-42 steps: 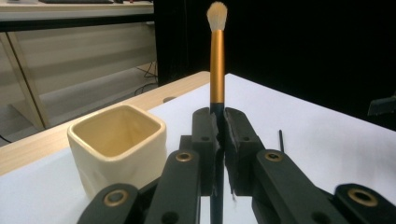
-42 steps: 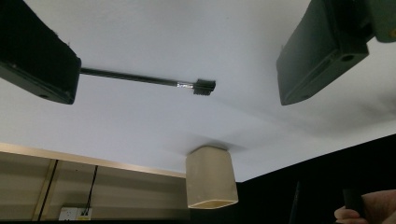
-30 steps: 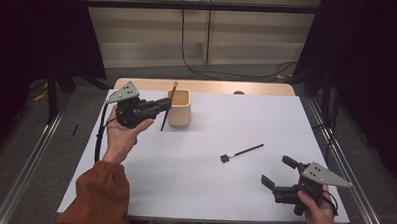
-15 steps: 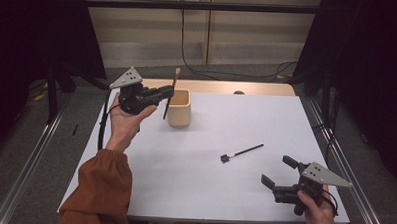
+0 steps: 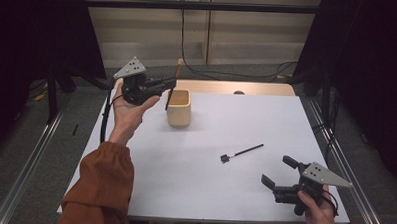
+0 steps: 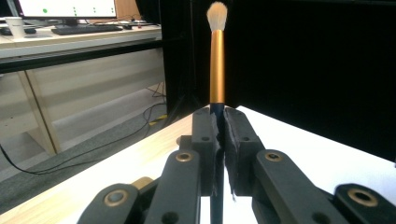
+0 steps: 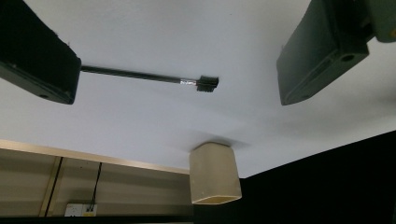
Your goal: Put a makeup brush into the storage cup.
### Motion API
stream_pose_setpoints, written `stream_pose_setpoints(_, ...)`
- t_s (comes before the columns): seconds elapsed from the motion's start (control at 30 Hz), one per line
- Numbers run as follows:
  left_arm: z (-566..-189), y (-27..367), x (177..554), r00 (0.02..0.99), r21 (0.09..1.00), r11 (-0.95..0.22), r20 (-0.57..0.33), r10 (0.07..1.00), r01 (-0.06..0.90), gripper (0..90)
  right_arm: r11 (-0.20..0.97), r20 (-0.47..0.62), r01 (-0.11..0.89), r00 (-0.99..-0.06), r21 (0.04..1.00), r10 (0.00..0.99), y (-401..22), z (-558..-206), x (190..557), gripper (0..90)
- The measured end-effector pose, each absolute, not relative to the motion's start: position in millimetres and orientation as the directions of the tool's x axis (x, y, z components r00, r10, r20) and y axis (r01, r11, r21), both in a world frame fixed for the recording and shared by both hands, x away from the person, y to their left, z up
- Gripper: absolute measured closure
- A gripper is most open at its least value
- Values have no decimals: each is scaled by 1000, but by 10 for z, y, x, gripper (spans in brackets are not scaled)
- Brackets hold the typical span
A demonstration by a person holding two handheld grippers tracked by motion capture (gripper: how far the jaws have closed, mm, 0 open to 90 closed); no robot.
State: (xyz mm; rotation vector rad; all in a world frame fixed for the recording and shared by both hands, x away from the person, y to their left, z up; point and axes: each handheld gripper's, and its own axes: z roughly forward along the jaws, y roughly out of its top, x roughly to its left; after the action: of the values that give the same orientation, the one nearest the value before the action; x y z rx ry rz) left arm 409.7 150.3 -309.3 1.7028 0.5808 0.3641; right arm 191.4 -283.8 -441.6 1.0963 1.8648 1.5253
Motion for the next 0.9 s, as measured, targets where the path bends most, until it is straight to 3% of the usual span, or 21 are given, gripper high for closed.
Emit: stream_pose_setpoints(0.9, -3122, 1310, 4574, 798, 974, -117, -86, 596, 192, 837, 46, 123, 278, -561, 960, 819, -2834, -4419, 1914, 0)
